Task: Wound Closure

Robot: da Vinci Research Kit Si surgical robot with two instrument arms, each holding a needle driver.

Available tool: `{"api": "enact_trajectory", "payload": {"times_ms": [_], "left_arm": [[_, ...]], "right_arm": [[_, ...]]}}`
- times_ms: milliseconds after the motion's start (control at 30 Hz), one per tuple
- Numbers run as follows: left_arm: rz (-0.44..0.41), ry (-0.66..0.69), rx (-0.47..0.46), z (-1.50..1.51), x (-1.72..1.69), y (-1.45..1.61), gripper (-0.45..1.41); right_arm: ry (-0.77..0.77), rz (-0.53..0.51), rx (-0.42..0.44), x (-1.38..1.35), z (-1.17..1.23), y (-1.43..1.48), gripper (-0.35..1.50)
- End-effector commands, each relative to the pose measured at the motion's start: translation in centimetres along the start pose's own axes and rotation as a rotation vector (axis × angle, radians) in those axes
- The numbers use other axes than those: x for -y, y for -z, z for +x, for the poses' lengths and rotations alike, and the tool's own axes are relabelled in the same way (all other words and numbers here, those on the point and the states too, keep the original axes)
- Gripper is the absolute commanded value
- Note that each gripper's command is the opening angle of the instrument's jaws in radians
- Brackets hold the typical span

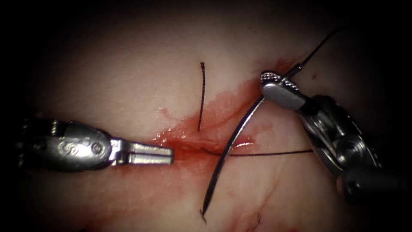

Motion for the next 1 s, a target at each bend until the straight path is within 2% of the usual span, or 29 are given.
{"api": "enact_trajectory", "payload": {"times_ms": [33,100,133,167,233,267,333,400,500,567,600,700,867,1000], "left_arm": [[0.013,-0.005,0.002,-0.03,0.03,-0.04,-0.13],[0.022,-0.001,0.003,-0.05,0.05,-0.01,-0.16],[0.026,-0.008,0.006,-0.06,0.05,0.01,-0.26],[0.034,-0.051,0.06,-0.1,0.03,0.03,-0.45],[0.033,-0.064,0.093,-0.12,0.02,0.03,-0.45],[0.029,-0.064,0.168,-0.16,-0.01,0.01,-0.45],[0.04,-0.064,0.212,-0.19,0.0,-0.04,-0.45],[0.075,-0.069,0.23,-0.26,0.06,-0.19,-0.45],[0.085,-0.073,0.233,-0.32,0.08,-0.26,-0.45],[0.105,-0.082,0.238,-0.43,0.13,-0.37,-0.45],[0.116,-0.085,0.24,-0.49,0.19,-0.44,-0.45],[0.126,-0.087,0.243,-0.53,0.27,-0.52,-0.45],[0.146,-0.113,0.265,-0.53,0.35,-0.63,-0.45],[0.162,-0.137,0.326,-0.55,0.36,-0.71,-0.45]], "right_arm": [[0.046,-0.001,0.0,-0.09,-0.04,-0.04,-0.35],[0.17,0.001,0.003,-0.11,-0.03,-0.04,-0.35],[0.205,0.002,0.004,-0.11,-0.02,-0.04,-0.35],[0.243,0.002,0.005,-0.11,0.01,-0.03,-0.35],[0.271,0.002,0.006,-0.12,0.04,-0.04,-0.35],[0.324,0.01,0.009,-0.13,0.09,-0.07,-0.35],[0.374,0.019,0.015,-0.14,0.17,-0.1,-0.35],[0.46,0.031,0.019,-0.15,0.35,-0.15,-0.35],[0.466,0.034,0.019,-0.14,0.41,-0.16,-0.35],[0.454,0.087,0.021,-0.11,0.49,-0.14,-0.35],[0.433,0.167,0.017,-0.11,0.56,-0.12,-0.35],[0.394,0.249,0.013,-0.12,0.68,-0.09,-0.35],[0.383,0.3,0.014,-0.1,0.74,-0.04,-0.35],[0.388,0.31,0.017,-0.05,0.72,-0.06,-0.35]]}}
